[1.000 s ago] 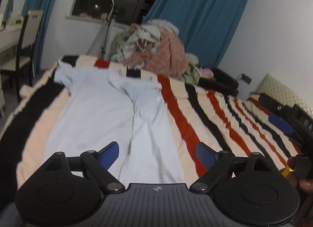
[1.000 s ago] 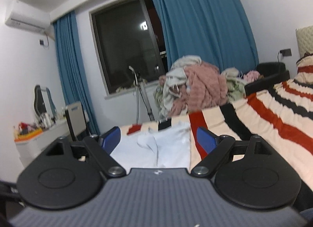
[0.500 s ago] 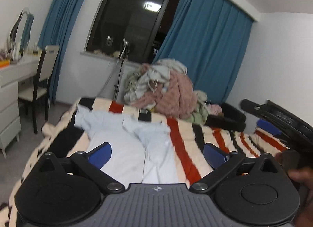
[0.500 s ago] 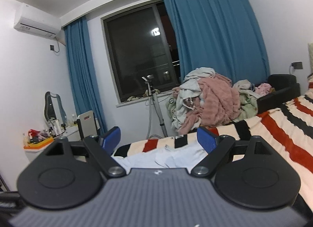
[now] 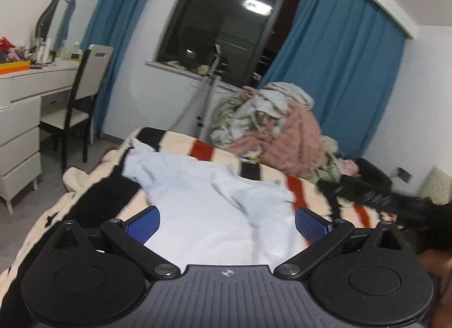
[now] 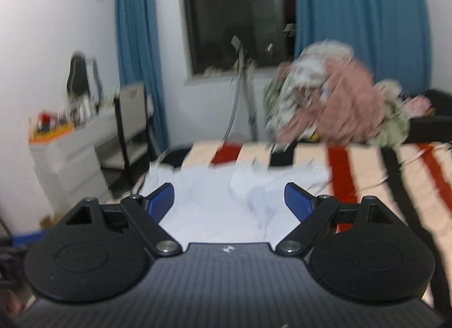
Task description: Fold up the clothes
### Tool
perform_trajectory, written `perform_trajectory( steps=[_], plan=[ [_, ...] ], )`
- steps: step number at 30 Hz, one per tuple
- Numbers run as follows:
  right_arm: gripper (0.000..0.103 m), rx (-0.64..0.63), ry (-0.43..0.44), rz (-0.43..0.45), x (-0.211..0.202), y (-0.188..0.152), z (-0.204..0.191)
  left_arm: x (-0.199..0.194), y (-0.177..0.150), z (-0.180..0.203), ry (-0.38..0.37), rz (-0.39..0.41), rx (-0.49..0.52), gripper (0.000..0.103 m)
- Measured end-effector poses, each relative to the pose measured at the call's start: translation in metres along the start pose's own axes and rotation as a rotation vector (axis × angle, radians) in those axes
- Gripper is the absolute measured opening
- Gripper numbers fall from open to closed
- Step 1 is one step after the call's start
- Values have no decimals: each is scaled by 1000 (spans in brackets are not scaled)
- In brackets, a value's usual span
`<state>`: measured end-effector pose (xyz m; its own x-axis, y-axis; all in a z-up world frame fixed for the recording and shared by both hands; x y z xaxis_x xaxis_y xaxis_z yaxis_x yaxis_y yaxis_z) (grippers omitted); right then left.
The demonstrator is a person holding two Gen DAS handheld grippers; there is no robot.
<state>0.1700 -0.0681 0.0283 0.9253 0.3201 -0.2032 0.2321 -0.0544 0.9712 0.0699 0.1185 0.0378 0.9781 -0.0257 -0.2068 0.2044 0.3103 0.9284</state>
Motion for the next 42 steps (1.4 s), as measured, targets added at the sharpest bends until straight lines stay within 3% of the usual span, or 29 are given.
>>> perform_trajectory(
  steps=[6, 9, 12, 15, 17, 19, 20, 21, 25, 26, 29, 35, 39, 42],
  plan=[
    [85, -57, 152, -109, 147, -74, -63, 54, -26, -79, 161, 18, 74, 102],
    [85, -126, 231, -123, 210, -104, -106, 72, -35, -114, 230, 14, 51, 102],
    [77, -246, 300, -126, 265, -132, -156, 92, -47, -144, 285, -2, -33, 102],
    [75, -419, 276, -133, 311, -158, -191, 112, -65, -163, 351, -25, -91, 102],
    [75, -455, 242, -74, 327, -161, -199, 122, -71, -170, 379, -34, -113, 101],
    [58, -453, 209, -14, 342, -156, -203, 126, -70, -176, 394, -16, -136, 101],
    [37, -437, 188, -4, 348, -151, -200, 127, -69, -179, 400, -4, -148, 101],
    [26, -416, 153, -6, 356, -146, -196, 128, -70, -178, 401, 0, -151, 101],
    [25, -333, 94, -56, 385, -136, -181, 130, -72, -175, 402, 18, -162, 101],
    [11, -323, 95, -62, 386, -132, -179, 131, -73, -172, 393, 16, -152, 101],
    [8, -279, 92, -28, 373, -109, -167, 133, -74, -164, 372, 22, -126, 101],
    [8, -120, -62, 141, 321, -51, -55, 124, -74, -136, 284, 36, -80, 101],
    [8, -12, -168, 239, 287, -18, 22, 122, -85, -106, 205, -1, -49, 101],
    [8, 96, -296, 157, 284, -48, 104, 122, -95, -82, 159, -11, 36, 101]
  ],
)
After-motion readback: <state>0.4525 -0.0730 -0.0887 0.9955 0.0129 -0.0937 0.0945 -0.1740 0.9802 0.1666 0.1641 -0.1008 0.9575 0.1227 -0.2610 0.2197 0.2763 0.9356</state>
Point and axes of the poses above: each gripper's, at about its wrist camera, not at the fingertips, and x roughly the way its jaws point, z to its right, y to its top, the point moved 7 cm from there along x, roughly the way its jaws point, and after that the axes turned 11 degrees about z, right-handed, at the moved point
